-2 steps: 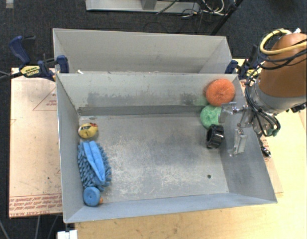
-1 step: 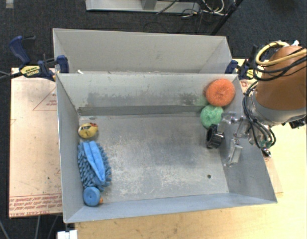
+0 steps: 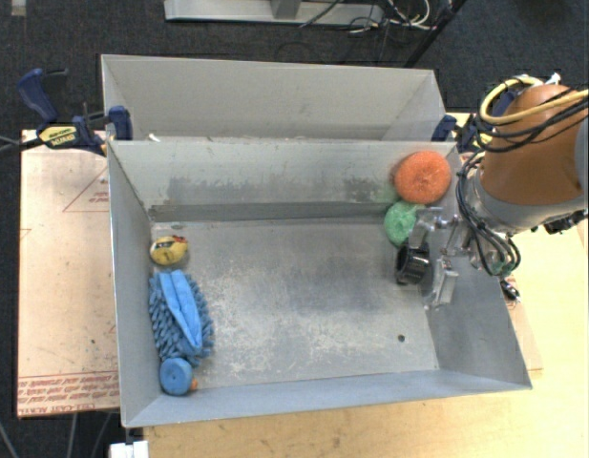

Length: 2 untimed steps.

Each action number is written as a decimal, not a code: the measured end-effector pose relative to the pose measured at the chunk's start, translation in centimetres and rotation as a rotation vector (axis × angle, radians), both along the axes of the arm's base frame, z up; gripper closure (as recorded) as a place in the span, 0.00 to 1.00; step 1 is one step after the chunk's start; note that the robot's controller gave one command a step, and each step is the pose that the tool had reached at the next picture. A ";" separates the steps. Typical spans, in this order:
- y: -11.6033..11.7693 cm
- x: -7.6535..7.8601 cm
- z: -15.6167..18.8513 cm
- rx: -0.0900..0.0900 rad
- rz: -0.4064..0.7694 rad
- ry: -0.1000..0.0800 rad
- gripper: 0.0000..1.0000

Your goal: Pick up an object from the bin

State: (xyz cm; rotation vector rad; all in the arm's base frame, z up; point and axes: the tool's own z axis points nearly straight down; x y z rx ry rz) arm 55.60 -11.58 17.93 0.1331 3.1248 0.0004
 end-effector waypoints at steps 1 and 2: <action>0.7 1.1 2.6 0.004 0.041 0.018 0.00; -0.1 3.7 2.8 -0.004 0.054 -0.015 0.00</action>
Offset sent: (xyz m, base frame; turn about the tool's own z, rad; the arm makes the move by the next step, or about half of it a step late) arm 0.0709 -0.0192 -0.0839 -0.0758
